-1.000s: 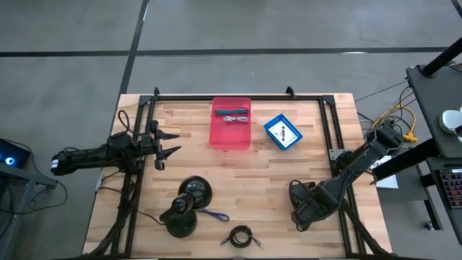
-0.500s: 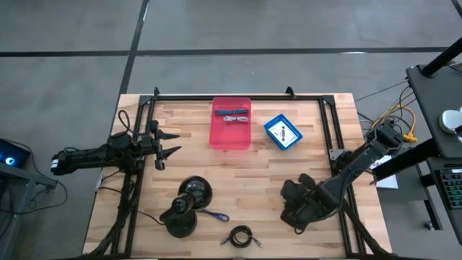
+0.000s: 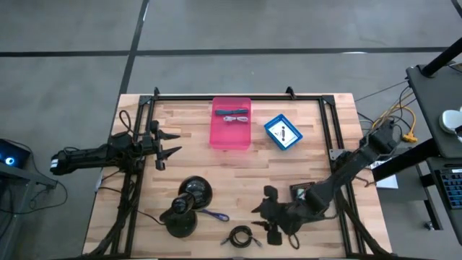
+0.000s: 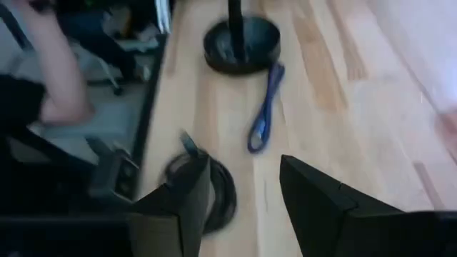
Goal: Pick and place items into bin
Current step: Put the black charger cable into the pink bin
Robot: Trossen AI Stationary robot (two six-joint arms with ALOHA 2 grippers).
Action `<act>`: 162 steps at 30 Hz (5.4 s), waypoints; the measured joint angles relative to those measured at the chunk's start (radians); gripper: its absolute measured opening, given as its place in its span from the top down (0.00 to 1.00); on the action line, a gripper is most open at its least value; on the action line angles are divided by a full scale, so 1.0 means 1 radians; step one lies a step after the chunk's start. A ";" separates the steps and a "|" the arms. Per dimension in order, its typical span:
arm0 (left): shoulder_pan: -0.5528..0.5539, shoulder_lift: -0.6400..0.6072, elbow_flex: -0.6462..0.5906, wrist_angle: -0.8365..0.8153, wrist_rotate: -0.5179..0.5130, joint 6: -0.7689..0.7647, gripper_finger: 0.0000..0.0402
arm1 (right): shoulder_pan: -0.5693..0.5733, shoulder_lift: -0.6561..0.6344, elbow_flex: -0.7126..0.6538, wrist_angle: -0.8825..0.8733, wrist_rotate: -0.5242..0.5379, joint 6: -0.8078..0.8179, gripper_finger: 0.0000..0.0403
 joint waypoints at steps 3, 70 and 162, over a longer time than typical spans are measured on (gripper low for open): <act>0.000 -0.001 0.000 0.000 0.000 0.000 0.55 | -0.012 0.059 0.013 -0.013 -0.004 0.002 0.58; 0.000 0.011 0.000 0.000 0.000 0.024 0.55 | -0.121 0.454 0.251 -0.203 -0.392 0.057 0.53; 0.000 0.010 0.000 0.001 0.000 0.026 0.55 | -0.984 0.295 0.315 -0.240 -0.347 -0.389 0.71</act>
